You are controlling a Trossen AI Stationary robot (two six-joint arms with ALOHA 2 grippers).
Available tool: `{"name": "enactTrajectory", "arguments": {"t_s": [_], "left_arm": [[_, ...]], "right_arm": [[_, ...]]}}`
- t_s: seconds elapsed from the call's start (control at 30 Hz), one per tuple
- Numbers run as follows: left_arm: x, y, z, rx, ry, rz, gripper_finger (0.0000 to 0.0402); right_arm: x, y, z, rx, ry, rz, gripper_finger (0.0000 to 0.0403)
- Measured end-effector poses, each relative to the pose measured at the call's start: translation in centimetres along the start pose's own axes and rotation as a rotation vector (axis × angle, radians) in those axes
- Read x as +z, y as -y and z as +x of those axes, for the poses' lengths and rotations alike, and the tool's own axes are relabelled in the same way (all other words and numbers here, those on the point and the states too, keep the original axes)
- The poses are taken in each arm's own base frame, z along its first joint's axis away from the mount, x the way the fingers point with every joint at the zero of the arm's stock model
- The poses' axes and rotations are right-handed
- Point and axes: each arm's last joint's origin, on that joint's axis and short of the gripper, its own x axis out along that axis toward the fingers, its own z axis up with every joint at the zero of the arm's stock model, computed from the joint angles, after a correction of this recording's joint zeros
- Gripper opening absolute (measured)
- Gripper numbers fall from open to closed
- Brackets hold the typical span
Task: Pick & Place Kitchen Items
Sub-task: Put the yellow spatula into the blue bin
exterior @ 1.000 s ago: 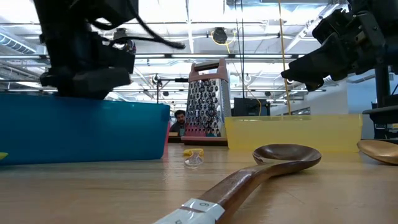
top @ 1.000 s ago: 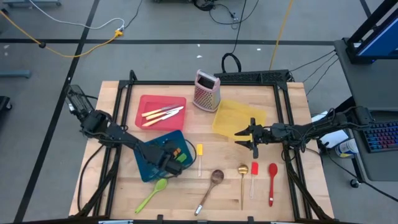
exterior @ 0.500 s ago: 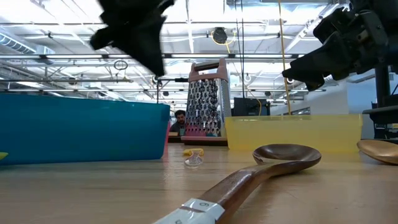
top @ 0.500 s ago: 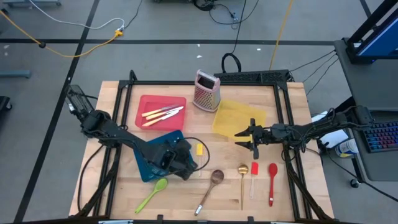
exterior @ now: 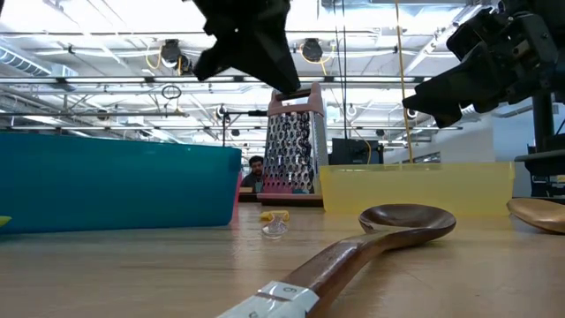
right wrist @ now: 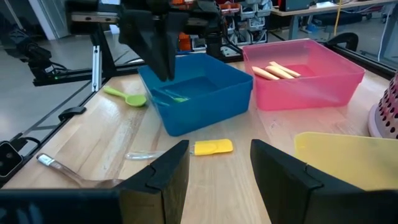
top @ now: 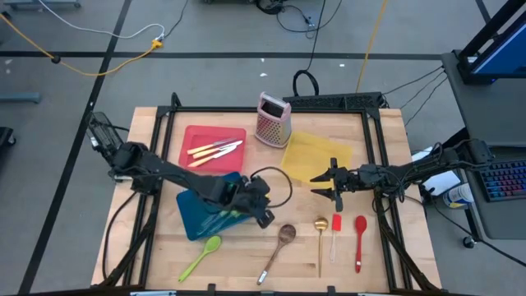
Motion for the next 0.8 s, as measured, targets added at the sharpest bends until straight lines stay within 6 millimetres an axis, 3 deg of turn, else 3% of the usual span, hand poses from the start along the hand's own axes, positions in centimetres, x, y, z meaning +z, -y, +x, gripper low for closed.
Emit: {"name": "enactTrajectory", "arguments": {"t_s": [0.2, 0.6, 0.8], "left_arm": [[1.0, -1.3, 1.7, -0.033, -0.078, -0.06, 0.0049], [2.4, -3.7, 3.6, -0.021, -0.147, -0.234, 0.0158], [2.4, -3.7, 3.7, -0.012, -0.145, -0.31, 0.0161]], "right_arm": [[0.0, 0.0, 0.0, 0.0, -0.002, -0.019, 0.0164], [-0.6, 0.1, 0.0, -0.008, -0.066, -0.043, 0.0164], [-0.8, 0.1, 0.0, -0.01, -0.085, -0.045, 0.0164]]}}
